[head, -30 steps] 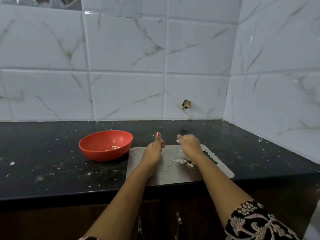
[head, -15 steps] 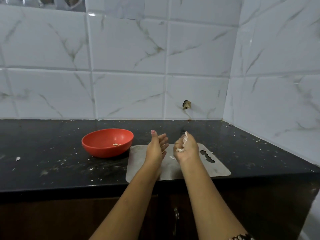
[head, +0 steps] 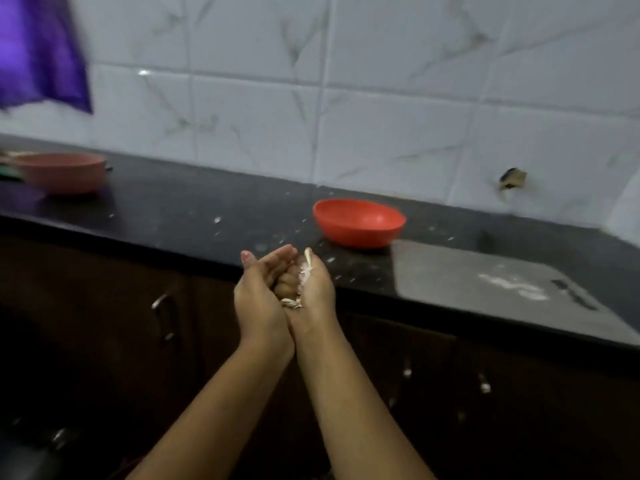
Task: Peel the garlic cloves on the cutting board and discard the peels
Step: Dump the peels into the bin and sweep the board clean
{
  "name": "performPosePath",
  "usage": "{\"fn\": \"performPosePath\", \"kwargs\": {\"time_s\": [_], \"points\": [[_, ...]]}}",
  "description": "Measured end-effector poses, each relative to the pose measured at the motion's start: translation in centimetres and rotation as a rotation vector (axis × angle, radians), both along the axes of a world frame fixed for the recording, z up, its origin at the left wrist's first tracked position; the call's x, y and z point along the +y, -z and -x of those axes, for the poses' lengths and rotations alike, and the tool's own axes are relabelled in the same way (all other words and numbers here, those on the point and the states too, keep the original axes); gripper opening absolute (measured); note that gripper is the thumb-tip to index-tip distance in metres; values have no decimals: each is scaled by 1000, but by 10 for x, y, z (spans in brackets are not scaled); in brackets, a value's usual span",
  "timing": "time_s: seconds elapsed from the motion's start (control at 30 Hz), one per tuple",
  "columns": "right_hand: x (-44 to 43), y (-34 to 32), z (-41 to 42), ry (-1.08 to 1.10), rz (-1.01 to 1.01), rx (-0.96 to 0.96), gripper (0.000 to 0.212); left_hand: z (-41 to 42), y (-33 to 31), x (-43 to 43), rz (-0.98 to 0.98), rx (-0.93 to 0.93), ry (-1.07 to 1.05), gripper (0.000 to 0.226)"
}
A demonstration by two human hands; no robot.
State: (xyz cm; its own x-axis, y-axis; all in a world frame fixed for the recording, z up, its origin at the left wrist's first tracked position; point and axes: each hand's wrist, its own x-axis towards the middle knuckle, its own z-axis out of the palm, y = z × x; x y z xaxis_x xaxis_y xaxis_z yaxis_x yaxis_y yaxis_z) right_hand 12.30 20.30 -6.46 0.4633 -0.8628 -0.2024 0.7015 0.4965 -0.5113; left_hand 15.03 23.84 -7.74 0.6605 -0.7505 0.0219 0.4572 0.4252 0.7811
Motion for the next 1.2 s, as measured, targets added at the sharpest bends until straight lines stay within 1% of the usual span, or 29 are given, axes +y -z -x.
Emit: {"fn": "performPosePath", "kwargs": {"time_s": [0.1, 0.23, 0.3, 0.4, 0.47, 0.57, 0.7, 0.77, 0.83, 0.93, 1.0, 1.07, 1.13, 1.2], "points": [[22, 51, -53, -112, -74, 71, 49, -49, 40, 31, -80, 23, -82, 54], [50, 122, -111, -195, -201, 114, 68, -106, 109, 56, -191, 147, -151, 57], [57, 154, -129, -226, -246, 129, 72, -125, 143, 62, -250, 216, -168, 58], [63, 214, -157, -274, -338, 248, 70, -150, 204, 67, -343, 323, -206, 58], [60, 248, -167, -304, -396, 322, 60, -161, 238, 67, -399, 390, -230, 58], [55, 310, -190, -343, -446, 507, 53, -180, 297, 60, -486, 474, -273, 58], [47, 385, -209, -346, -392, 840, 50, -196, 360, 55, -610, 546, -294, 57], [50, 411, -215, -417, -391, 902, 42, -203, 388, 57, -661, 608, -280, 56], [53, 436, -217, -483, -346, 988, 38, -208, 410, 60, -692, 689, -265, 54], [56, 463, -218, -525, -261, 1104, 40, -212, 429, 66, -723, 771, -275, 49], [59, 485, -220, -570, -291, 1105, 43, -214, 436, 70, -754, 815, -280, 51], [62, 503, -221, -591, -308, 1145, 45, -215, 442, 77, -781, 834, -264, 56], [61, 516, -218, -575, -237, 1235, 41, -218, 445, 83, -773, 860, -217, 61], [59, 512, -216, -555, -99, 1379, 26, -221, 443, 87, -760, 873, -194, 65]]}}
